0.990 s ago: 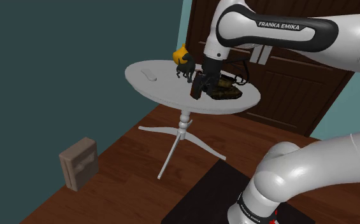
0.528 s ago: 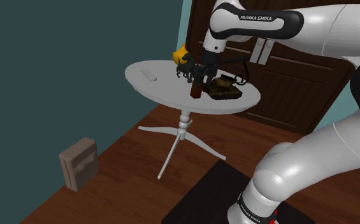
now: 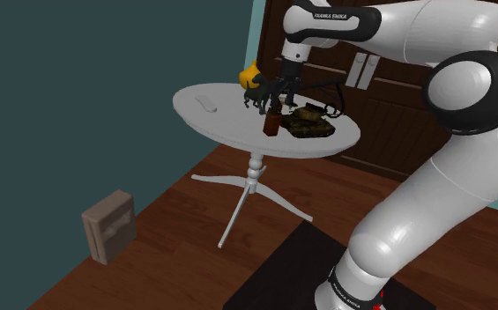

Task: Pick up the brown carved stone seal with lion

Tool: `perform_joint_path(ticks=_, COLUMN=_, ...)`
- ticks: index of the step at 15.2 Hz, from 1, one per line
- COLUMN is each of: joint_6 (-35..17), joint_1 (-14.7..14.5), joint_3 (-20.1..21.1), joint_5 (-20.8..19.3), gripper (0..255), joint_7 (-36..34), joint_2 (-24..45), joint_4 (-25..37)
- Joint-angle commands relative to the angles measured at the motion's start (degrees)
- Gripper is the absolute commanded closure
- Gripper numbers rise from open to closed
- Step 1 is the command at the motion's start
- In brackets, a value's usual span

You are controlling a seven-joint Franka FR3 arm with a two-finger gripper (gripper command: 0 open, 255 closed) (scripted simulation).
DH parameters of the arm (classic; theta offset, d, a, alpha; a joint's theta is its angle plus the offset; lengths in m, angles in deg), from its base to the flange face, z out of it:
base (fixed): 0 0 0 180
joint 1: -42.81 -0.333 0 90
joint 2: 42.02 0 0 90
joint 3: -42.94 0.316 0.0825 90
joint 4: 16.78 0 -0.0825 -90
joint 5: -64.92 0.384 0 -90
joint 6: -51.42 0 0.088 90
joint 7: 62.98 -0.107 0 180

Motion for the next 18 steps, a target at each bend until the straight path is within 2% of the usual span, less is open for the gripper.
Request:
perform_joint_path(ticks=1, joint_6=0.7, joint_1=0.4, joint_3=-1.0, joint_5=0.4, gripper=0, joint_7=1.6, joint_2=3.0, joint_4=3.8)
perform_joint_path(ticks=8, joint_6=-5.3, joint_1=0.5, joint_3=-1.0, joint_5=0.2, gripper=0, joint_7=1.5, joint_2=2.0, joint_4=-3.1)
perform_joint_path(ticks=10, joint_6=-5.3, joint_1=0.5, joint_3=-1.0, joint_5=0.2, gripper=0, joint_7=1.5, joint_2=2.0, joint_4=-3.1)
perform_joint_path(ticks=11, joint_6=-5.3, joint_1=0.5, joint_3=-1.0, joint_5=0.1, gripper=255, joint_7=1.5, joint_2=1.9, joint_4=-3.2)
perform_joint_path(ticks=18, joint_6=-5.3, joint_1=0.5, joint_3=-1.0, joint_5=0.2, gripper=255, joint_7=1.4, joint_2=2.0, joint_4=-3.2)
